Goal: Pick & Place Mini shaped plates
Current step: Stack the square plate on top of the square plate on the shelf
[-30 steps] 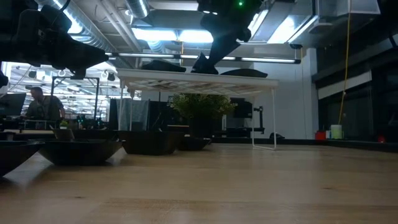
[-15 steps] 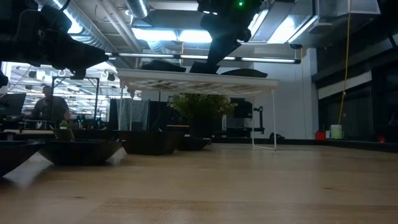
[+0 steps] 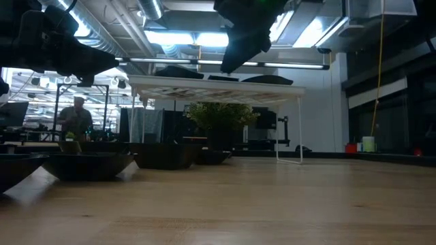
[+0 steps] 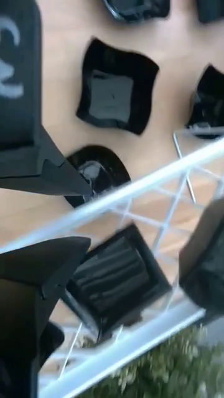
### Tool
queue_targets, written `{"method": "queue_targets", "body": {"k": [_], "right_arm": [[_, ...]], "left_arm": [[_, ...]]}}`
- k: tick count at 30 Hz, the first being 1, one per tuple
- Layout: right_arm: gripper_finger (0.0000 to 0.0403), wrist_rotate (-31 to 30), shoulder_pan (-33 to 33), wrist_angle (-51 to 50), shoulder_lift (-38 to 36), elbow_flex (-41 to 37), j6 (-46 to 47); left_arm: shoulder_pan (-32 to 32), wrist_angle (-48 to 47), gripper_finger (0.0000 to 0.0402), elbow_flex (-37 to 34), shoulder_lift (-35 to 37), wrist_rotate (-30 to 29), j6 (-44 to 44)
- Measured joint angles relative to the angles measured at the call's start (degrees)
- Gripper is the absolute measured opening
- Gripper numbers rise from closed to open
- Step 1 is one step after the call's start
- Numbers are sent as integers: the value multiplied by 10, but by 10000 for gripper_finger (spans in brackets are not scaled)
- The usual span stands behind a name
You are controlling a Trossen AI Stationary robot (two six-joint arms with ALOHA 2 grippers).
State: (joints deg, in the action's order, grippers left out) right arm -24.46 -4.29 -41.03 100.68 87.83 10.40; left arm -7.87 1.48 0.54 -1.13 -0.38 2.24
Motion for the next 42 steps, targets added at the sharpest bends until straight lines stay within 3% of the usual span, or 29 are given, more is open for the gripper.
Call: {"method": "queue_targets", "body": {"k": [8, 14, 19, 23, 30, 35, 42], "right_arm": [[118, 39, -75, -15, 0, -4, -62], [118, 47, -143, -2, -22, -62, -108], [118, 59, -163, 83, -76, -174, -101], [118, 98, -173, 215, -146, -285, -92], [118, 101, -199, 398, -232, -447, -36], [118, 97, -223, 456, -249, -508, 5], [118, 91, -236, 474, -248, -518, 9]], "left_arm": [[0, 0, 100, 0, 0, 0, 0], [0, 0, 100, 0, 0, 0, 0], [0, -1, 100, 0, 0, 0, 0], [0, -1, 100, 0, 0, 0, 0], [0, 0, 100, 0, 0, 0, 0], [0, 0, 100, 0, 0, 0, 0], [0, -2, 100, 0, 0, 0, 0]]}}
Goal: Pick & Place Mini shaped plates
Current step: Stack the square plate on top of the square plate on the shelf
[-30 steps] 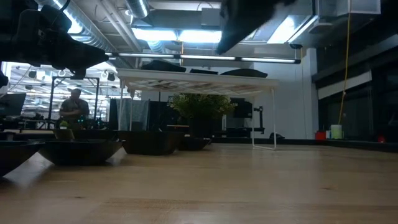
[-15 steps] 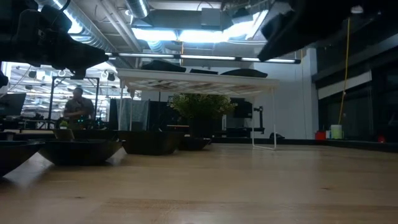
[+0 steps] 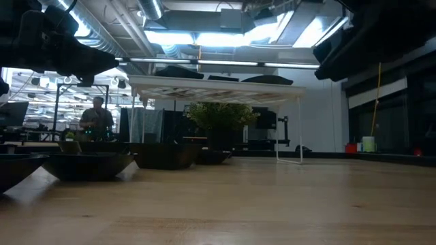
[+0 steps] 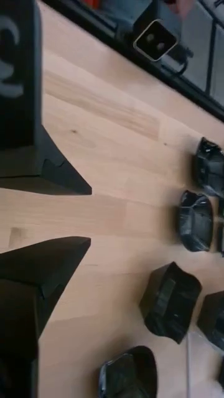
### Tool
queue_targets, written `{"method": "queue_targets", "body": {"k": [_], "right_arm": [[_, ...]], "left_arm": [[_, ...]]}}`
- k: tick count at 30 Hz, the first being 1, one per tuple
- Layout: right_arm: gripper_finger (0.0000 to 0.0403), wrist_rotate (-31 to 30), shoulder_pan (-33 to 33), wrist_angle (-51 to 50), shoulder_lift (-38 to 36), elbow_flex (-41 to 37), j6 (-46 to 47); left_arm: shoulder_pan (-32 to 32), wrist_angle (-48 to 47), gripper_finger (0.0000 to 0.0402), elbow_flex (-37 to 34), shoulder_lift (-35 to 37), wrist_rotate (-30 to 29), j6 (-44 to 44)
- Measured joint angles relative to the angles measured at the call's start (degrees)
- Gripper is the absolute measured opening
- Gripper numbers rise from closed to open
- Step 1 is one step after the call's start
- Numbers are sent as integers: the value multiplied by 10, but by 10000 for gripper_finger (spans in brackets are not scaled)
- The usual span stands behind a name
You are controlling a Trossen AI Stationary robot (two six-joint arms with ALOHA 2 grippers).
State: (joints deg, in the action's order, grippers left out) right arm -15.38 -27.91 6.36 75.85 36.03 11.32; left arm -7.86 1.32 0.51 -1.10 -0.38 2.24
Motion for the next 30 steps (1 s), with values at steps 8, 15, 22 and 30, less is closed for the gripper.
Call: {"method": "queue_targets", "body": {"k": [8, 15, 22, 30], "right_arm": [[118, 0, -2, 4, 0, 0, 4], [118, 0, -2, 4, 0, 0, 18], [118, 0, -2, -5, 0, 0, 18], [117, -26, -2, -82, 6, 1, 38]], "left_arm": [[0, 2, 100, 0, 0, 0, 0], [0, 2, 100, 0, 0, 0, 0], [0, 2, 100, 0, 0, 0, 0], [0, 2, 100, 0, 0, 0, 0]]}}
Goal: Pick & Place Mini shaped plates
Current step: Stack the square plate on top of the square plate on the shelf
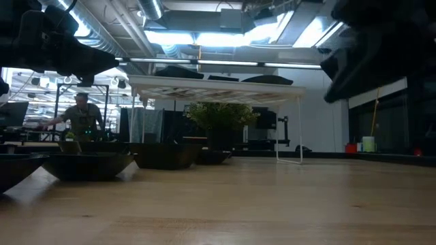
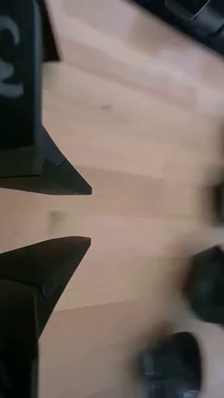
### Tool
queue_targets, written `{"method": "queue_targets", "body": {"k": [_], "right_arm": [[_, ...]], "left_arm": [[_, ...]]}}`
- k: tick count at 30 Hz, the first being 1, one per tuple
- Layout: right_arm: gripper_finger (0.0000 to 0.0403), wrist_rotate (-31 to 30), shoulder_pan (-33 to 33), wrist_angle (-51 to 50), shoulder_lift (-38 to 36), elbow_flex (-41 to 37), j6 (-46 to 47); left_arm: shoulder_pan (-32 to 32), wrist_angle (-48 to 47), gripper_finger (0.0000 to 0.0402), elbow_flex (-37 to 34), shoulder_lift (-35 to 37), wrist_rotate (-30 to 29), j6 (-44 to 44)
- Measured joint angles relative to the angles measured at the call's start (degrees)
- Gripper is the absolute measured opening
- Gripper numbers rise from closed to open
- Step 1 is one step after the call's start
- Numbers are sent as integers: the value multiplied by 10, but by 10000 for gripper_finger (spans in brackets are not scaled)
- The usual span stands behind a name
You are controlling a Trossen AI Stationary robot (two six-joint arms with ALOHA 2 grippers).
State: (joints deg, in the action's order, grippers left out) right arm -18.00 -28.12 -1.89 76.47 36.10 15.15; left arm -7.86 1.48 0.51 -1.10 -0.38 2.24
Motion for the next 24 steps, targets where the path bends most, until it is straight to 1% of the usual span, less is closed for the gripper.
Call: {"method": "queue_targets", "body": {"k": [3, 7, 15, 18, 24], "right_arm": [[111, 14, -10, -48, 3, 0, 26], [95, 41, -47, -52, 7, 4, 41], [53, 41, -124, -89, 18, 74, 41], [39, 42, -144, -153, 52, 125, 44], [22, 58, -171, -348, 156, 266, 72]], "left_arm": [[0, 0, 100, 0, 0, 0, 0], [0, 0, 100, 0, 0, 0, 0], [0, 0, 100, 0, 0, 0, 0], [0, 0, 100, 0, 0, 0, 0], [0, 0, 100, 0, 0, 0, 0]]}}
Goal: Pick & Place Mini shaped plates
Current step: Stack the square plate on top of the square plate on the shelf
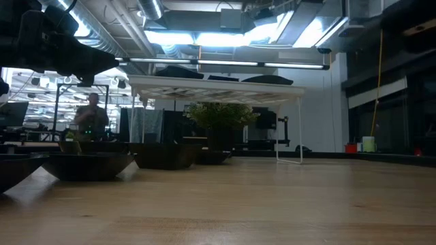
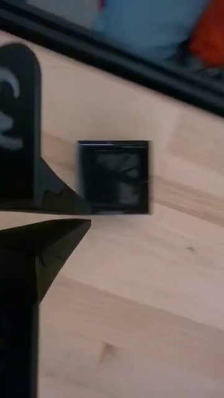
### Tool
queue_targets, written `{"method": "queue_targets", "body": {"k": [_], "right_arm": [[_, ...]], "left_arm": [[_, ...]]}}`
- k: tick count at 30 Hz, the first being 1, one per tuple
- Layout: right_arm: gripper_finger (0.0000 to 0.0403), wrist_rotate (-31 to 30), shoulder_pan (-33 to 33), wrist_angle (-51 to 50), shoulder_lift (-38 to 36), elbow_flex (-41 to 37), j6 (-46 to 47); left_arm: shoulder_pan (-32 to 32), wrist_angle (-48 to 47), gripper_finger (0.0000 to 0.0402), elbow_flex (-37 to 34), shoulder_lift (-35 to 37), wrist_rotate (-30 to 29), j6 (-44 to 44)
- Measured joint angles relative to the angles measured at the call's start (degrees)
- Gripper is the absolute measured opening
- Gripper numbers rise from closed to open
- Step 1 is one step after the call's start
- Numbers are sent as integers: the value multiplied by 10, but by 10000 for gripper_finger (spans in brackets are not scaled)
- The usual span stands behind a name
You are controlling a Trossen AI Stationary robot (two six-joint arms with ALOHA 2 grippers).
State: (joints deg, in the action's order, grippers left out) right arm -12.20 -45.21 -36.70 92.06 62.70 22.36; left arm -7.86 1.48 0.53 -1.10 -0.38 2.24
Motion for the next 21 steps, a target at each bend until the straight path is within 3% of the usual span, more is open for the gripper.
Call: {"method": "queue_targets", "body": {"k": [4, 10, 21], "right_arm": [[14, 0, -13, -91, 50, 61, 14], [9, 1, -19, -100, 73, 68, 45], [23, 116, -19, -100, 73, 68, 70]], "left_arm": [[0, 0, 100, 0, 0, 0, 0], [0, 0, 100, 0, 0, 0, 0], [0, 0, 100, 0, 0, 0, 0]]}}
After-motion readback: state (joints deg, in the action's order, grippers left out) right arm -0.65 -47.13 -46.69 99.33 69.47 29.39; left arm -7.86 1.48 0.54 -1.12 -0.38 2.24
